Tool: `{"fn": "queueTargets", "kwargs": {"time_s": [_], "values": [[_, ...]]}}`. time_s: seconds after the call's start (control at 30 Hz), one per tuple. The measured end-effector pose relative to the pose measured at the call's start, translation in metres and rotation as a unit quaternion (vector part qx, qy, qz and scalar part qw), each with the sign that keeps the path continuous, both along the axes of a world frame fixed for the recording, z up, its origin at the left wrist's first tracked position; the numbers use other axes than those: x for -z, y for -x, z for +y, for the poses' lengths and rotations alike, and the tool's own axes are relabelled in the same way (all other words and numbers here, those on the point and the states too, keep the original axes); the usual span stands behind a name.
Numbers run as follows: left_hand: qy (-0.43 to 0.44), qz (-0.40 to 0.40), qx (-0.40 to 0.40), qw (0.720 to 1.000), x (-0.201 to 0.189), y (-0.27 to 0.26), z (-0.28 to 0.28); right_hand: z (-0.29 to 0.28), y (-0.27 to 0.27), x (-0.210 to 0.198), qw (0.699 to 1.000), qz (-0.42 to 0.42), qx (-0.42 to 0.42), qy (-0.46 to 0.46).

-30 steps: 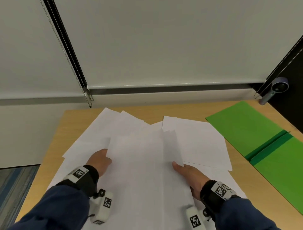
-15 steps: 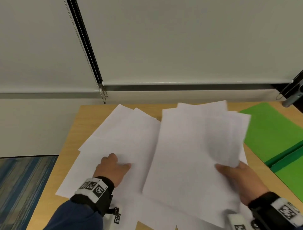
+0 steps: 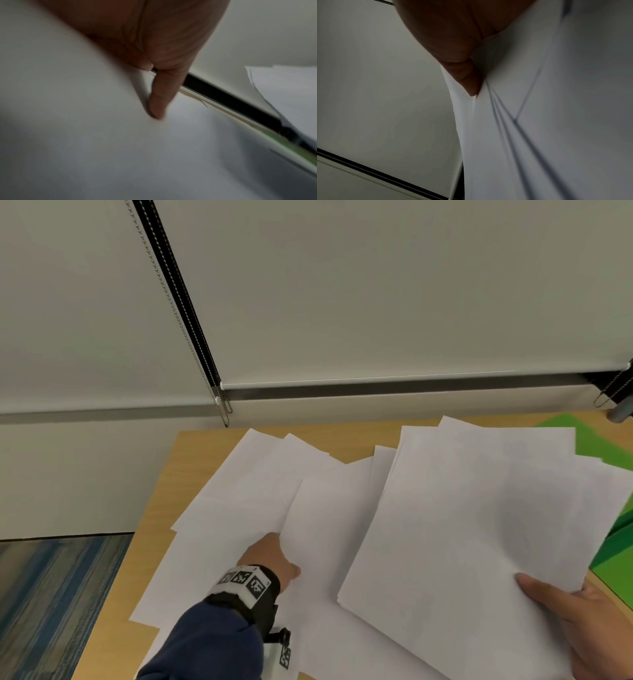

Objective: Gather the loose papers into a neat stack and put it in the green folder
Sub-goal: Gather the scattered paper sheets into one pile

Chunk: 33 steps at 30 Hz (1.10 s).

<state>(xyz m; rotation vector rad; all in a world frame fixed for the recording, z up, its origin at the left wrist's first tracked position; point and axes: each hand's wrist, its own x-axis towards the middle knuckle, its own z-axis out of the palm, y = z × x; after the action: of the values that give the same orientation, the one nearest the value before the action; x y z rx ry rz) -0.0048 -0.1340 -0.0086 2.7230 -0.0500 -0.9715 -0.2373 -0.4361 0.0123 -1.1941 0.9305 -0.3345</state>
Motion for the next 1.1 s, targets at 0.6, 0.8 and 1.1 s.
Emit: {"fn": "queueTargets", "kwargs": {"time_s": [0.6, 0.8, 1.1], "values": [[-0.052, -0.019, -0.215, 0.975, 0.004, -0.033, 0.173, 0.010, -0.020, -0.004, 0.999, -0.018, -0.047, -0.004], [-0.007, -0.015, -0.221, 0.975, 0.020, -0.034, 0.172, 0.013, -0.022, -0.004, 0.999, -0.020, -0.043, 0.003], [-0.015, -0.033, -0.152, 0.988, 0.001, -0.001, 0.117, 0.018, -0.028, -0.003, 0.999, -0.015, -0.042, 0.002]]}}
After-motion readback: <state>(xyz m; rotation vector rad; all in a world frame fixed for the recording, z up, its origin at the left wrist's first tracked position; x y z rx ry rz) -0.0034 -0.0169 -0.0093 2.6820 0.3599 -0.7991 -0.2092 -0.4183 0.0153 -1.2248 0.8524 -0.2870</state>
